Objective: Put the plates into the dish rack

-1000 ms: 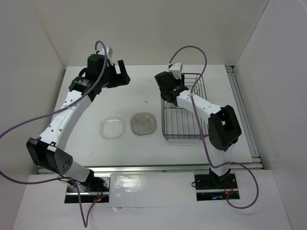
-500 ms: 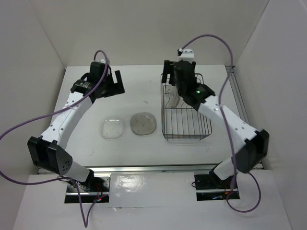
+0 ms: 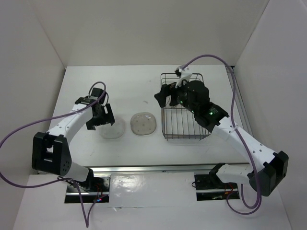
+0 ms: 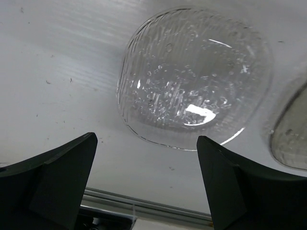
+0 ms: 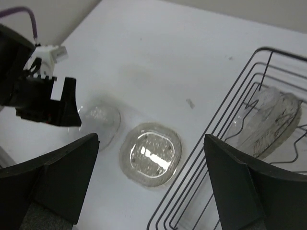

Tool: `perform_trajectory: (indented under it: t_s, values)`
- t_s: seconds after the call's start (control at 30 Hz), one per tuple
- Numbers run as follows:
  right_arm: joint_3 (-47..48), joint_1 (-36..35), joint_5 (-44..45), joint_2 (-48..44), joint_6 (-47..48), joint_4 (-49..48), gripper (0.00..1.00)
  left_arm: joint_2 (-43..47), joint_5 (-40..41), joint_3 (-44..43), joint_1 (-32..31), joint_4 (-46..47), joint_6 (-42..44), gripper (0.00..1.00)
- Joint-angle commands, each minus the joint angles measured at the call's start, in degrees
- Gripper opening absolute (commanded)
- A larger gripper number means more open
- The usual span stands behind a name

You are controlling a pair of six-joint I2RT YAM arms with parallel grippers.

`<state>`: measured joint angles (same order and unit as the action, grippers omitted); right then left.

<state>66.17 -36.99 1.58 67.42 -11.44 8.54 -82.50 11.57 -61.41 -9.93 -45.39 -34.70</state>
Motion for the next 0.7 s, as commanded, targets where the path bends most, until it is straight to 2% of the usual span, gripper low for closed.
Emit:
perform_trajectory:
  t_s: [0.0,0.23,0.4,0.43,0.53,0.57,0.63,0.67]
  values:
    - [-1.75,-0.01,-5.8,-1.15,0.28,-4.04,0.97,-3.53,3.63,1.11,-0.09,1.44,-1.6,0.99]
    - [-3.68,-0.01,-7.56,-2.38,-0.24,-5.99,0.97,-8.2,3.72,2.16,0.62,4.51,-1.6,0.98]
    - [-3.51,-0.01,-8.18,-3.52,-0.25,-6.6,0.97,-11.19,2.32,4.18,2.38,5.83,-3.88,0.92]
    - [-3.51,-0.01,-8.18,-3.52,-0.25,-6.6,0.97,-11.89,2.31,4.19,2.38,5.84,-4.58,0.87]
    - [-2.98,-0.01,-8.7,-3.52,-0.25,-6.6,0.97,-12.42,0.82,6.03,2.38,7.94,-6.69,0.87]
    - [-2.37,-0.01,-8.7,-3.52,-0.25,-6.6,0.97,-13.03,0.82,6.04,2.38,8.55,-6.7,0.81]
    - [-2.36,-0.01,-9.23,-3.52,-0.25,-6.6,0.97,-13.82,0.82,7.52,2.38,9.17,-7.92,0.79]
    - [-2.36,-0.01,-9.23,-3.52,-0.25,-6.6,0.97,-13.83,0.82,7.53,2.38,9.78,-7.93,0.7]
